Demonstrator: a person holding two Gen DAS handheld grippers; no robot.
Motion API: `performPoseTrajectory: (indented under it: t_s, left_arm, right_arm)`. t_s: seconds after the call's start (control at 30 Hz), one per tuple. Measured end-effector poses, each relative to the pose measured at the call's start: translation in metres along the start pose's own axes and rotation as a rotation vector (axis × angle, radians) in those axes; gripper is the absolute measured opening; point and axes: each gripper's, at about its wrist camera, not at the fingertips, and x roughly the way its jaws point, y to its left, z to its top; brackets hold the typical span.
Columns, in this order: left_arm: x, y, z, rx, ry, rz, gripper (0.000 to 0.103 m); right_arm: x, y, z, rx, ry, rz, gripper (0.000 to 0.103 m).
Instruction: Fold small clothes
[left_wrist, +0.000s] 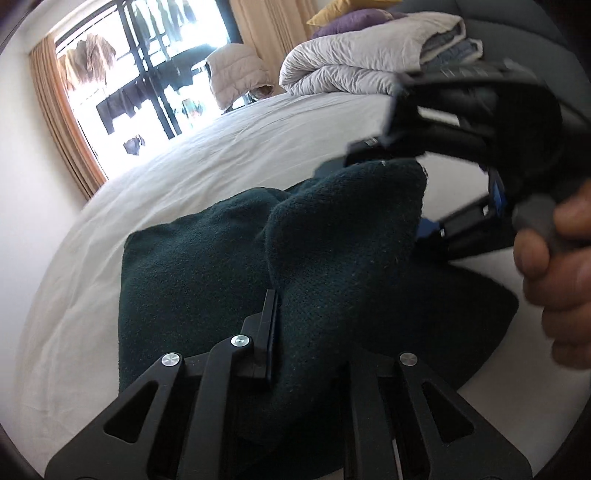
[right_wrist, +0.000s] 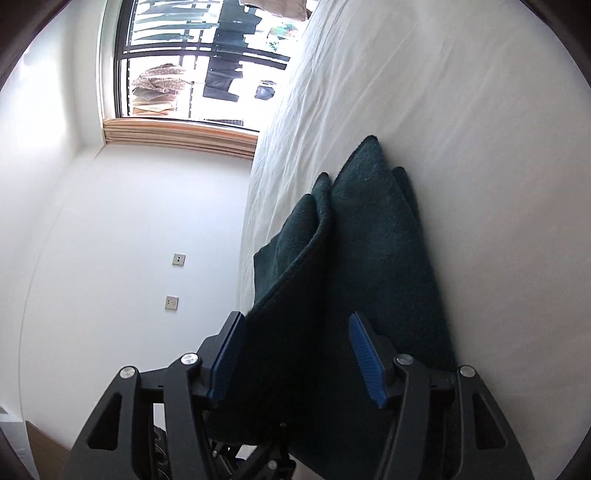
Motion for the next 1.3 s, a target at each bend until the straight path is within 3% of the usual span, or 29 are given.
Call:
performPoseTrajectory:
  t_s: [0.23, 0.43, 0.6, 0.67, 0.7, 1.1, 1.3]
  left_arm:
    - [-0.004, -0.023, -0.019, 0.195, -0.044, 0.107, 0.01]
    - [-0.005, -0.048, -0.031, 0.328, -0.083, 0.139, 0.01]
    - [-0.006, -0.054, -0.037, 0.393, -0.109, 0.14, 0.01]
    - [-0.01, -0.05, -0.046, 0.397, -0.108, 0.133, 0.01]
    - [-0.01, -0.048, -0.046, 0.393, -0.106, 0.128, 0.01]
    - [-0.036, -0.052, -0.05, 0.403, -0.188, 0.083, 0.007]
    - [-0.036, -0.06, -0.064, 0.445, -0.171, 0.066, 0.007]
  right_arm:
    - [0.022, 0.022, 0.023, -0.071, 0.086, -0.086, 0.062]
    - [0.049, 0.032, 0.033, -0.172, 0.175, -0.238, 0.061]
    - [0.068, 0.037, 0.039, -0.252, 0.194, -0.334, 0.04]
    - [0.068, 0.038, 0.039, -0.276, 0.185, -0.36, 0.018]
    - [0.065, 0.038, 0.04, -0.291, 0.175, -0.365, 0.012]
    - [0.002, 0.034, 0.029, -0.288, 0.006, -0.305, 0.01]
    - [-0.002, 0.019, 0.028, -0.281, 0.014, -0.335, 0.01]
